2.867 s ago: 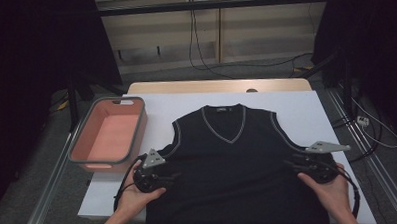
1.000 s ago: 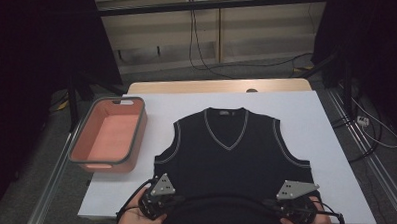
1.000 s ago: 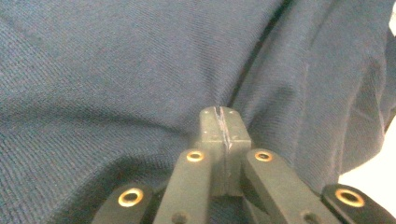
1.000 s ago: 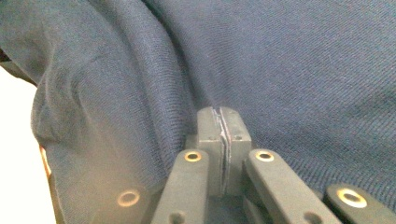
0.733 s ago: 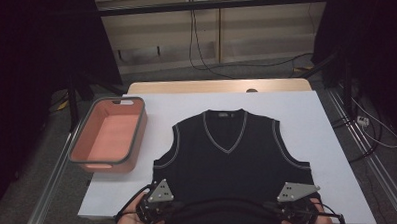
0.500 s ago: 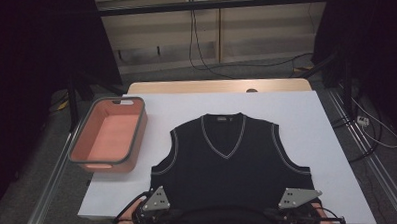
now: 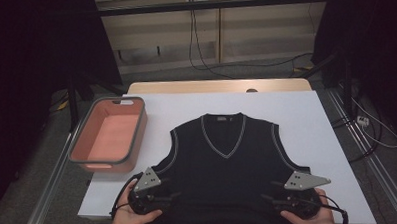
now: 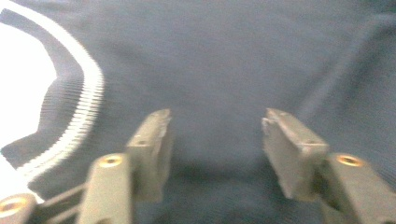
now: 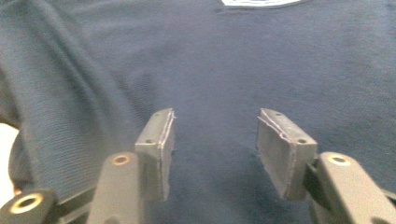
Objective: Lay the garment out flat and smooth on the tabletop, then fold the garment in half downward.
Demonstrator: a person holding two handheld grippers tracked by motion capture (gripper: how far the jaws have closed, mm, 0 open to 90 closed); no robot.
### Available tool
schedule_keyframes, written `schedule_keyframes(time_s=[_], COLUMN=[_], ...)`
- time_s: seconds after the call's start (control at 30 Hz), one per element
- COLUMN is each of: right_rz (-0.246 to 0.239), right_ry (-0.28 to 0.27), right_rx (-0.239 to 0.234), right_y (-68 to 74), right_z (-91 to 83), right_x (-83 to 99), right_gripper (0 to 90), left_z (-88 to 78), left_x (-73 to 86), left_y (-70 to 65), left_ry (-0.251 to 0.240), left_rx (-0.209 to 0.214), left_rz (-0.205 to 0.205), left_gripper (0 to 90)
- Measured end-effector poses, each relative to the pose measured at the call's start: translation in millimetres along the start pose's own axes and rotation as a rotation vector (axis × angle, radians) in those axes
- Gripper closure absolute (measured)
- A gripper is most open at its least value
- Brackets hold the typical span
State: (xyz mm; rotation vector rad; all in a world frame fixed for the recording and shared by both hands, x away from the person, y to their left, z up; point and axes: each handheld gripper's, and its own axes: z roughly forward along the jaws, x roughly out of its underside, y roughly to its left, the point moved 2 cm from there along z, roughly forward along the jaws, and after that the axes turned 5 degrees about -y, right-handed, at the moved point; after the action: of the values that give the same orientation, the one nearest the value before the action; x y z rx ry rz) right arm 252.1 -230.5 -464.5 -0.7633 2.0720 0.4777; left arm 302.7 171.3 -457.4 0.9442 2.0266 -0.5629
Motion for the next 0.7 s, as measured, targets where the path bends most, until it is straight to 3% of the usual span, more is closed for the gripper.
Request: schedule_keyframes(time_s=[0.1,0.4,0.53,0.6,0.7], right_rz=[0.02,0.053,0.058,0.055,0.051], right_ry=[-0.003,-0.053,-0.059,-0.054,-0.043], right_rx=[0.012,0.079,0.094,0.101,0.105], right_y=[-4.3,-25.1,-34.8,-38.6,-43.6], right_z=[0.8,2.7,3.4,5.9,11.4], right_x=[0.5,-10.3,-17.1,-20.0,-26.3], right_gripper=[36.5,27.8,26.2,24.6,23.0], left_z=[-0.7,12.5,20.5,25.2,27.3], left_x=[-0.6,-11.7,-17.2,-19.8,-25.2], left_y=[6.8,16.2,20.8,25.3,29.9], left_ry=[-0.025,-0.03,-0.032,-0.026,-0.062], left_rx=[-0.022,-0.056,-0.049,-0.044,-0.066], left_rz=[-0.033,-0.01,-0.022,0.004,-0.008], left_gripper=[28.0,10.9,6.7,6.5,7.8])
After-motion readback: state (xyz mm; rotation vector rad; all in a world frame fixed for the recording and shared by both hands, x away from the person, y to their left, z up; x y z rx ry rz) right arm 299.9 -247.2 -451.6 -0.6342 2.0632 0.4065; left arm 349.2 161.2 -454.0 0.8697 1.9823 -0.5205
